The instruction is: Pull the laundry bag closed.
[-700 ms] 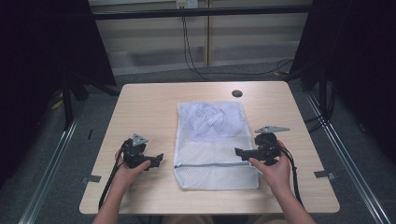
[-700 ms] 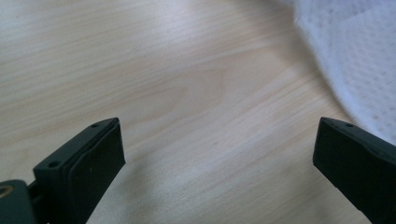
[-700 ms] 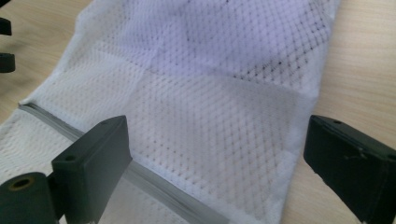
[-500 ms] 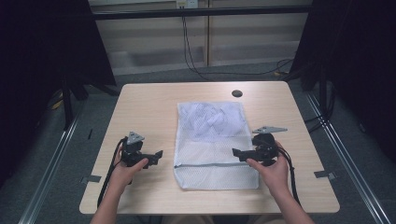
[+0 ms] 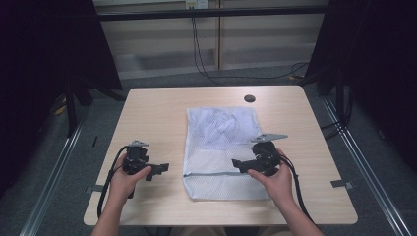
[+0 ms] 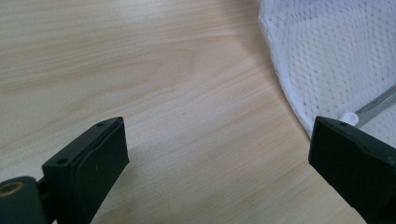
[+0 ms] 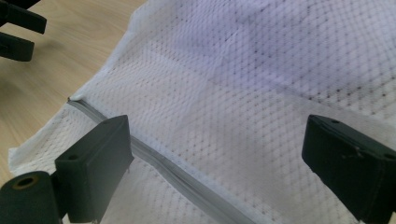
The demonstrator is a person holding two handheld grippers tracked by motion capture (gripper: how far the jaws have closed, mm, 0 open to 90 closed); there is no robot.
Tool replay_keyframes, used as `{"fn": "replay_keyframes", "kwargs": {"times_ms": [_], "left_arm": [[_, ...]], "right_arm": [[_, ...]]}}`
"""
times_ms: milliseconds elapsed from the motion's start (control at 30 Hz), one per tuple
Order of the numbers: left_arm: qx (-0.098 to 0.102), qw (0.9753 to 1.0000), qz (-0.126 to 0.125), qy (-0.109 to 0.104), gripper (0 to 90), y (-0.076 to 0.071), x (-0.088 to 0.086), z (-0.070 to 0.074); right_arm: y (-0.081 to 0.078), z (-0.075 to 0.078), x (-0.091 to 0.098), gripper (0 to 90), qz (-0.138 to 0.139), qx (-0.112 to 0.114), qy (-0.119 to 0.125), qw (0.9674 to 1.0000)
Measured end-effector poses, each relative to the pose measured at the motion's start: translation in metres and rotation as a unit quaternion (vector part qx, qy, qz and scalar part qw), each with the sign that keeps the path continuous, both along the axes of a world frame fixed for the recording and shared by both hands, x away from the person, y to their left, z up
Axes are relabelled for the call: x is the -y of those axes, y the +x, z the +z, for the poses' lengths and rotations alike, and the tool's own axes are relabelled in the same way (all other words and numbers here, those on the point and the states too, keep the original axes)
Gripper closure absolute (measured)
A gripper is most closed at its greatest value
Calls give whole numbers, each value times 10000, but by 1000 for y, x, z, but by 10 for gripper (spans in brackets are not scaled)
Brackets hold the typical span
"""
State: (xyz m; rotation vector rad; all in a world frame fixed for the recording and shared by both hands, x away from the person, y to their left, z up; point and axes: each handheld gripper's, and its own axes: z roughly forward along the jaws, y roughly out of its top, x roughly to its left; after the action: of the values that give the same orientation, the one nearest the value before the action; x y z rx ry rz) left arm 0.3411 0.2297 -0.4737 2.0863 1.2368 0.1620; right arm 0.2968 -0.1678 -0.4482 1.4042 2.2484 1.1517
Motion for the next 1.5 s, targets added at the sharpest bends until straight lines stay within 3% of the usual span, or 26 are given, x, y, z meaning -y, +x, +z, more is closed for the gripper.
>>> {"fn": "replay_keyframes", "kwargs": {"times_ms": [100,400,700,800,933,1033,1367,1467,1500], "left_arm": [[15,9999,-37,105,41,-1,2,-1],[32,9996,-227,146,38,-5,4,2],[59,9995,-302,31,31,-7,8,4],[93,9993,-360,78,29,-7,8,5],[52,9990,-432,-21,29,-8,13,5],[61,9989,-473,39,29,-7,13,6],[107,9991,-401,-19,32,-9,11,9],[93,9990,-442,-58,32,-10,11,9],[76,9986,-527,21,33,-11,10,10]], "right_arm": [[1,-1,-6,79,63,-45,11,10000],[5,-7,-26,98,265,-210,-8,9994],[10,-9,-56,137,446,-326,159,9983],[11,-9,-65,147,507,-371,197,9978],[12,-9,-71,152,547,-397,145,9976],[12,-9,-75,162,550,-438,148,9974],[13,-10,-92,213,580,-572,336,9961],[14,-13,-97,231,601,-707,343,9951],[14,-13,-99,235,615,-718,370,9948]]}}
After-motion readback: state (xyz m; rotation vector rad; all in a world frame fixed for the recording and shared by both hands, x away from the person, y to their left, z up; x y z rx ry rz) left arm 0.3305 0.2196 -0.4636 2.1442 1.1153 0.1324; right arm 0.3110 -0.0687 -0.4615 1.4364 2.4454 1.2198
